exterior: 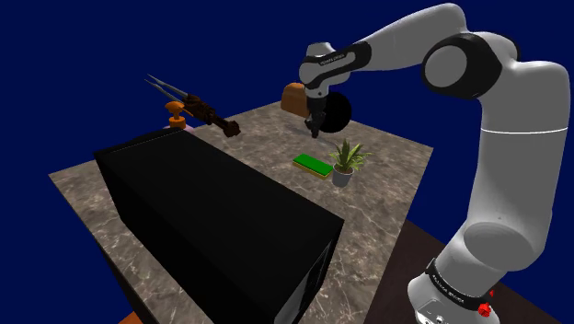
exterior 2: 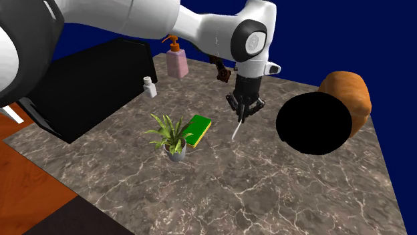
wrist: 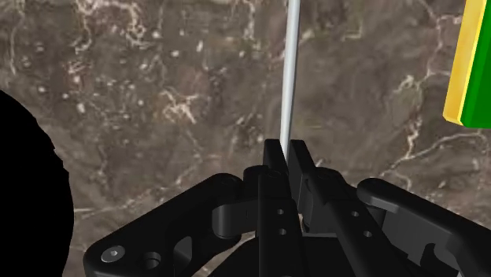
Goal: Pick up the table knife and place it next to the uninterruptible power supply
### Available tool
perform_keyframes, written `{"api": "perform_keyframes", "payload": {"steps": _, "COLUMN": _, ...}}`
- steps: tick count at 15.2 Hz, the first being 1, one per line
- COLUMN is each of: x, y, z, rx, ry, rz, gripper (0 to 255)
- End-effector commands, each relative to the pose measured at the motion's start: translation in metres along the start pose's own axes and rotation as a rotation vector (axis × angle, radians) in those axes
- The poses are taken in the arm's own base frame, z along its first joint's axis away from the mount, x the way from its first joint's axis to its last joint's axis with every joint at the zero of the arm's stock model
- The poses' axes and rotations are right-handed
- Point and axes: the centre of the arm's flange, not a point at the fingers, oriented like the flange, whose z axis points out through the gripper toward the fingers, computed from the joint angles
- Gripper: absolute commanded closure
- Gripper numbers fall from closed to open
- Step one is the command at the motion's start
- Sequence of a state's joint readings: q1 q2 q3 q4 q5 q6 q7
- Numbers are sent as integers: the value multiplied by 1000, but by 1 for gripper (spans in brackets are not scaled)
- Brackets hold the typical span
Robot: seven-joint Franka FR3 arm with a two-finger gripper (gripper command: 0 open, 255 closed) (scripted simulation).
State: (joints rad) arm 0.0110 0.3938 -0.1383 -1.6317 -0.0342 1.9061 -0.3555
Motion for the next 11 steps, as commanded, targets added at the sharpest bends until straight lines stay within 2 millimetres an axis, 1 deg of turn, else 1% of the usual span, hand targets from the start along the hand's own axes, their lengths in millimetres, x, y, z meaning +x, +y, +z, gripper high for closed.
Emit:
{"api": "perform_keyframes", "payload": {"steps": 1, "x": -2, "y": 1, "z": -9, "rx": 0, "ry": 0, "rz": 0, "gripper": 255}}
{"api": "perform_keyframes", "payload": {"steps": 11, "x": -9, "y": 3, "z": -61, "rx": 0, "ry": 0, "rz": 0, "gripper": 255}}
